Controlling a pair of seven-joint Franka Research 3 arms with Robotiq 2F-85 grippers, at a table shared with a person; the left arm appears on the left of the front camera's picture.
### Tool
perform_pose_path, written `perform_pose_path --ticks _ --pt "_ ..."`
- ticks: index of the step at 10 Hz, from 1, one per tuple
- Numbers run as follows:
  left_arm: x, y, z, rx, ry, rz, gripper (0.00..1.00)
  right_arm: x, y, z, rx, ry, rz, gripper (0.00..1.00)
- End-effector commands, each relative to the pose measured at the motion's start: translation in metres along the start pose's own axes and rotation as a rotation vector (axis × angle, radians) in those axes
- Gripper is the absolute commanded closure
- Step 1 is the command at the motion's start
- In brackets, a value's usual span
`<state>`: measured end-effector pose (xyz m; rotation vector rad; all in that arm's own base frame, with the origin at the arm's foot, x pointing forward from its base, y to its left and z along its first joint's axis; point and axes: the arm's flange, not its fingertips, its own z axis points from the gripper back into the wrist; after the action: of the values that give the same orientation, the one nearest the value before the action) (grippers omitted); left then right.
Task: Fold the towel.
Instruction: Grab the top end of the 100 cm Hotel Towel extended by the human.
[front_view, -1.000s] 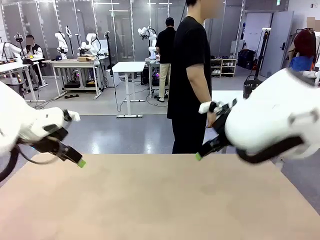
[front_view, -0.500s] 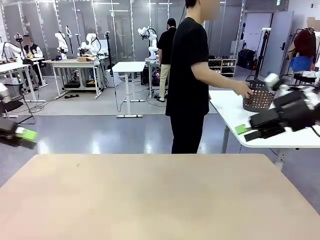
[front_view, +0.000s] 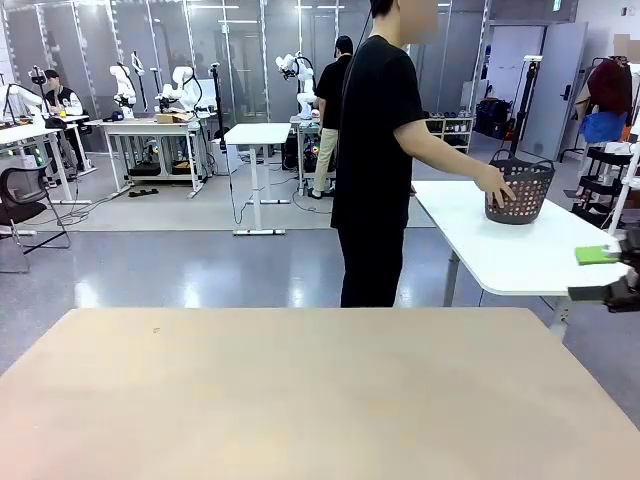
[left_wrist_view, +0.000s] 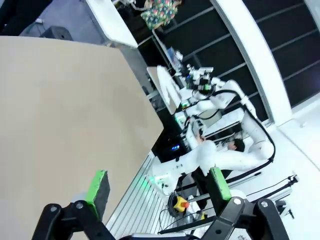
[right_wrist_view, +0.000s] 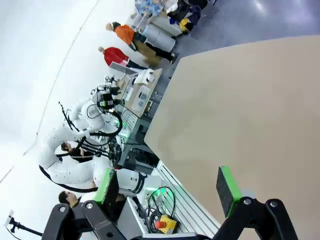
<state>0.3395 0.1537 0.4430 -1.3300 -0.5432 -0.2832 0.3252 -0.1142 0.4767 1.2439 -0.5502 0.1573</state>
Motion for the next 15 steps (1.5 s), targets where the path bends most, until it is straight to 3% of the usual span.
perform_pose_path --ticks 1,15 --pt "0.008 0.008 0.025 -0.010 -0.058 0.023 0.00 -0.003 -0.001 0.005 -0.019 -0.022 0.013 0.00" --pt "-0.003 0.012 0.037 0.013 -0.076 0.047 0.00 -0.007 -0.005 0.014 -0.031 -0.019 -0.020 0.00"
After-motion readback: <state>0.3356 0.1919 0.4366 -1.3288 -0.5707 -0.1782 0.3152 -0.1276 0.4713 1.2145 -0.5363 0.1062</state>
